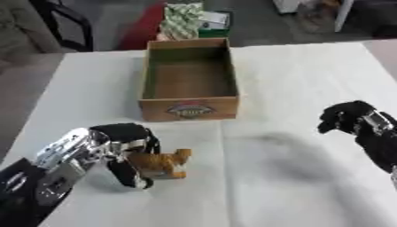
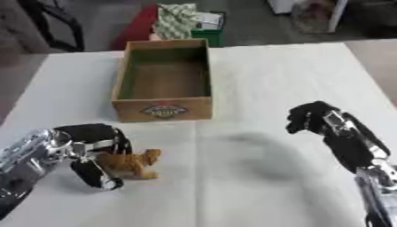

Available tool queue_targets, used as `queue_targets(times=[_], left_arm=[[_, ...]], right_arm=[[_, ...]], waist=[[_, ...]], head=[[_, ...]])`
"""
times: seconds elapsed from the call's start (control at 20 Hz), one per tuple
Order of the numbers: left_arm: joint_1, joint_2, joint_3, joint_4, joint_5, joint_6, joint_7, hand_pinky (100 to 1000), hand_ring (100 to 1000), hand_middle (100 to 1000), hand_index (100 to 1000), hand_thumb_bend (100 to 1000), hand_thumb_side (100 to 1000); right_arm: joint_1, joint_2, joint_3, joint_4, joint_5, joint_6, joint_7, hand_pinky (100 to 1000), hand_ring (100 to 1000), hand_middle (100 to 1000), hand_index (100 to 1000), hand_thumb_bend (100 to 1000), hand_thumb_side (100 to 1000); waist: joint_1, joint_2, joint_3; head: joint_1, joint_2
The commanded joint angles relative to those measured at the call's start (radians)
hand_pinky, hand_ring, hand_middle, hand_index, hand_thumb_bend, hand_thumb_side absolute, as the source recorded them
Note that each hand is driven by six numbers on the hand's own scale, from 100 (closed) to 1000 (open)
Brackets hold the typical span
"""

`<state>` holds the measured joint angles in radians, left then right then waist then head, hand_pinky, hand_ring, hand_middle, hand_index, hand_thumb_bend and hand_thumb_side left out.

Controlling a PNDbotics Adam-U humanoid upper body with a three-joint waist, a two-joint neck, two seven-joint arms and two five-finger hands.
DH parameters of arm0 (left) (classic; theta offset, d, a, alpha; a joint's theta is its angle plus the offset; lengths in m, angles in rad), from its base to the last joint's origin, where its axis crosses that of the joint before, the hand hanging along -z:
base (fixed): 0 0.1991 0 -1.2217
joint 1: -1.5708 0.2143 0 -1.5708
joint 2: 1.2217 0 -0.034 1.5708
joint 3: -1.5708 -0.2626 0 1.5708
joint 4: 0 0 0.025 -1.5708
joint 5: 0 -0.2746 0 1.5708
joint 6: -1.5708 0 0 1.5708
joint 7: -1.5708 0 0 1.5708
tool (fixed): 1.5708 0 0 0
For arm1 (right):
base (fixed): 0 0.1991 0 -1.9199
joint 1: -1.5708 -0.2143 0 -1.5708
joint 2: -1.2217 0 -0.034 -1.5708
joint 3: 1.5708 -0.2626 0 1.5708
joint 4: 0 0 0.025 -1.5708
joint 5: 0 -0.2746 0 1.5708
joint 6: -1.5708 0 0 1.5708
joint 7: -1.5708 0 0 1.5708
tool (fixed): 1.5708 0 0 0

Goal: Pick up objects on the table and place them in the box.

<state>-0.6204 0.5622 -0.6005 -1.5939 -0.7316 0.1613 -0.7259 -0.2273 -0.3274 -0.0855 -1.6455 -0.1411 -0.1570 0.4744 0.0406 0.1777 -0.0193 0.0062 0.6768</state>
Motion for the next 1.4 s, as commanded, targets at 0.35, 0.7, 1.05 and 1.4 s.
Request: queue_targets(times=[0.35, 0.7, 1.05, 1.4], left_arm=[[-0.006, 0.008, 0.015, -0.002, 0.021, 0.031, 0.054, 429, 392, 345, 538, 100, 251], [-0.008, 0.006, 0.018, -0.012, 0.061, 0.049, 0.079, 375, 317, 260, 462, 100, 248], [-0.029, 0.016, 0.047, -0.065, 0.089, 0.073, 0.086, 368, 304, 247, 453, 100, 246], [-0.074, 0.033, 0.125, -0.156, 0.12, 0.127, 0.097, 360, 297, 242, 451, 100, 244]], right_arm=[[-0.006, -0.012, -0.003, -0.007, 0.007, 0.0, 0.001, 625, 609, 607, 717, 100, 938], [-0.007, -0.012, -0.003, -0.006, 0.006, 0.001, 0.003, 625, 609, 607, 717, 100, 937], [-0.006, -0.012, -0.004, -0.006, 0.006, 0.0, 0.003, 625, 609, 606, 717, 100, 934], [-0.005, -0.012, -0.005, -0.004, 0.006, 0.0, 0.001, 625, 609, 606, 717, 100, 933]], waist=[[-0.003, -0.016, 0.0], [-0.003, -0.016, 0.0], [-0.004, -0.02, 0.0], [-0.005, -0.022, 0.002]], head=[[-0.003, 0.006], [-0.005, 0.005], [-0.007, 0.001], [-0.011, -0.004]])
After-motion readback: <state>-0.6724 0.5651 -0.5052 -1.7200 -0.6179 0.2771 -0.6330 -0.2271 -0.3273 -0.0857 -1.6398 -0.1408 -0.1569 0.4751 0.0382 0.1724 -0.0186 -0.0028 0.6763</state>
